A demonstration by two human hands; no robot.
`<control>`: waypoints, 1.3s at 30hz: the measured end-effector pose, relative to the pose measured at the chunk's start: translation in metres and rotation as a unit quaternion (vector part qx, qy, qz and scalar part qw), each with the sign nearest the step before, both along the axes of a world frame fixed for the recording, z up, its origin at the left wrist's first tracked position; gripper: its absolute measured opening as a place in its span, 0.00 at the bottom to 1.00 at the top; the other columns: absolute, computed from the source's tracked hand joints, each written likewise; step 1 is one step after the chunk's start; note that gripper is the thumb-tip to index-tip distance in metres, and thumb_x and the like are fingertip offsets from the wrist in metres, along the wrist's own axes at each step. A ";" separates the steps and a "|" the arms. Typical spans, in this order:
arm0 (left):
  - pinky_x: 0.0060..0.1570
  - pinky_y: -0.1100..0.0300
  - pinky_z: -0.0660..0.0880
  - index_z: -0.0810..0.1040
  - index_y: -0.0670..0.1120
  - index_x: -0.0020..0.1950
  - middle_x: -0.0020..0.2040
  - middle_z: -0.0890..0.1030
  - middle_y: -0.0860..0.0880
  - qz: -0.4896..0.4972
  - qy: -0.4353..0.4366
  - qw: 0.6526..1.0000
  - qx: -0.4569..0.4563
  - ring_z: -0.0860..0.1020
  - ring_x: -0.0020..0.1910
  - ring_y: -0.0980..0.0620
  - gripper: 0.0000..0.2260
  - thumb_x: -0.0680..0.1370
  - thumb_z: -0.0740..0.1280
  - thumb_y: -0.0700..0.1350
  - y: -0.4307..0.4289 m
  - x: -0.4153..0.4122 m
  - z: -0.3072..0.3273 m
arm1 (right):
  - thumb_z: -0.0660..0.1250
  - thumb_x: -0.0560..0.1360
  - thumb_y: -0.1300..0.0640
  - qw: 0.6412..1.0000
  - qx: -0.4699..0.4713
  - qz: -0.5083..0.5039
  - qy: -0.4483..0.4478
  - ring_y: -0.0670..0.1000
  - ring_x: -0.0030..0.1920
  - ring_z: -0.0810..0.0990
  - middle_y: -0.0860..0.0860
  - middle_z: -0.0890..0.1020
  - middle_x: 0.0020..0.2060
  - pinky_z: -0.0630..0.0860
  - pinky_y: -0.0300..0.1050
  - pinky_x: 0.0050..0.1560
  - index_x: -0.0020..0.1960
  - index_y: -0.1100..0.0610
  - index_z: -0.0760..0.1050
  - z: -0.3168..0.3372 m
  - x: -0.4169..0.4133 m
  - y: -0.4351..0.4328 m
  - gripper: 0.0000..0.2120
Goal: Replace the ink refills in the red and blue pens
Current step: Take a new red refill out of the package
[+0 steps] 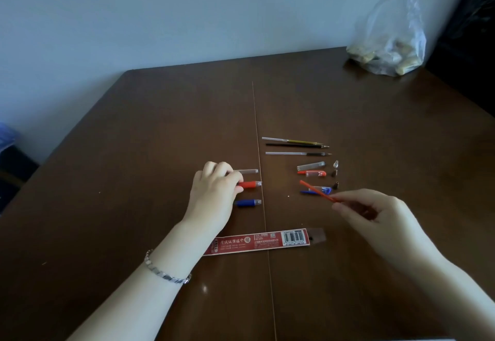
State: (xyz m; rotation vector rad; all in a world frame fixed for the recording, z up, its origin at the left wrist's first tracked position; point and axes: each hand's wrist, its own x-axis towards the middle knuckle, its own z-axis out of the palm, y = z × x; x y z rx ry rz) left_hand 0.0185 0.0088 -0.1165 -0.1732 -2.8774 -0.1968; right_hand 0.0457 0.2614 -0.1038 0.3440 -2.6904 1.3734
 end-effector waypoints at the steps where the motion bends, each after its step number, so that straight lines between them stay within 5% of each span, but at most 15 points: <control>1: 0.54 0.54 0.68 0.75 0.46 0.56 0.56 0.77 0.46 -0.004 0.012 1.000 -0.001 0.70 0.57 0.46 0.10 0.77 0.61 0.47 0.001 0.002 0.004 | 0.70 0.70 0.60 1.000 0.007 0.002 0.007 0.41 0.41 0.76 0.44 0.81 0.37 0.70 0.27 0.38 0.43 0.42 0.79 0.000 0.000 -0.001 0.11; 5: 0.47 0.64 0.70 0.76 0.42 0.55 0.50 0.82 0.43 -0.036 0.068 0.986 0.151 0.79 0.48 0.50 0.11 0.74 0.65 0.42 0.016 0.031 0.026 | 0.70 0.69 0.60 0.998 0.016 0.018 0.062 0.43 0.44 0.76 0.44 0.81 0.38 0.70 0.31 0.39 0.45 0.42 0.78 0.008 0.000 -0.002 0.13; 11: 0.49 0.75 0.65 0.76 0.46 0.56 0.53 0.80 0.49 -0.059 0.006 0.962 0.265 0.74 0.49 0.60 0.17 0.71 0.58 0.51 0.025 0.064 0.039 | 0.63 0.69 0.51 0.992 0.008 0.053 0.112 0.43 0.46 0.76 0.43 0.80 0.41 0.71 0.29 0.39 0.49 0.48 0.80 0.021 0.007 -0.009 0.11; 19: 0.49 0.73 0.69 0.76 0.46 0.56 0.50 0.81 0.49 -0.077 0.007 0.963 0.259 0.76 0.48 0.57 0.16 0.72 0.58 0.50 0.027 0.067 0.036 | 0.64 0.70 0.55 0.991 0.033 0.071 0.112 0.34 0.46 0.75 0.38 0.77 0.42 0.67 0.22 0.39 0.50 0.45 0.78 0.023 0.011 -0.008 0.11; 24: 0.50 0.71 0.70 0.76 0.45 0.55 0.51 0.81 0.48 -0.093 0.003 0.963 0.254 0.77 0.50 0.55 0.16 0.72 0.58 0.49 0.027 0.069 0.038 | 0.70 0.68 0.64 0.988 0.084 0.070 0.107 0.29 0.43 0.73 0.45 0.79 0.39 0.64 0.19 0.37 0.48 0.53 0.82 0.023 0.011 -0.003 0.11; 29: 0.50 0.58 0.76 0.78 0.42 0.53 0.48 0.83 0.44 -0.101 0.012 0.973 0.205 0.80 0.48 0.48 0.11 0.74 0.63 0.45 0.025 0.071 0.039 | 0.70 0.69 0.62 0.984 0.120 0.091 0.091 0.42 0.38 0.77 0.47 0.79 0.38 0.70 0.28 0.34 0.48 0.52 0.82 0.030 0.014 -0.002 0.10; 33: 0.42 0.52 0.81 0.79 0.40 0.50 0.43 0.83 0.43 -0.142 0.014 0.984 0.105 0.81 0.42 0.46 0.10 0.71 0.65 0.42 0.030 0.071 0.041 | 0.74 0.65 0.64 0.954 0.242 0.109 0.139 0.51 0.33 0.80 0.51 0.82 0.36 0.70 0.37 0.30 0.46 0.54 0.83 0.035 0.016 -0.010 0.12; 36: 0.44 0.54 0.79 0.78 0.41 0.52 0.44 0.83 0.44 -0.157 0.008 0.979 0.127 0.81 0.44 0.47 0.09 0.72 0.68 0.39 0.039 0.072 0.038 | 0.73 0.65 0.55 0.936 0.251 0.122 0.215 0.54 0.39 0.83 0.52 0.84 0.38 0.75 0.46 0.40 0.49 0.56 0.82 0.035 0.017 -0.021 0.13; 39: 0.47 0.56 0.78 0.77 0.42 0.54 0.47 0.82 0.44 -0.126 0.010 0.974 0.189 0.80 0.47 0.48 0.10 0.73 0.66 0.39 0.040 0.072 0.035 | 0.71 0.62 0.46 0.968 0.167 0.021 0.188 0.51 0.50 0.77 0.49 0.81 0.48 0.69 0.49 0.56 0.57 0.53 0.77 0.041 0.011 -0.014 0.25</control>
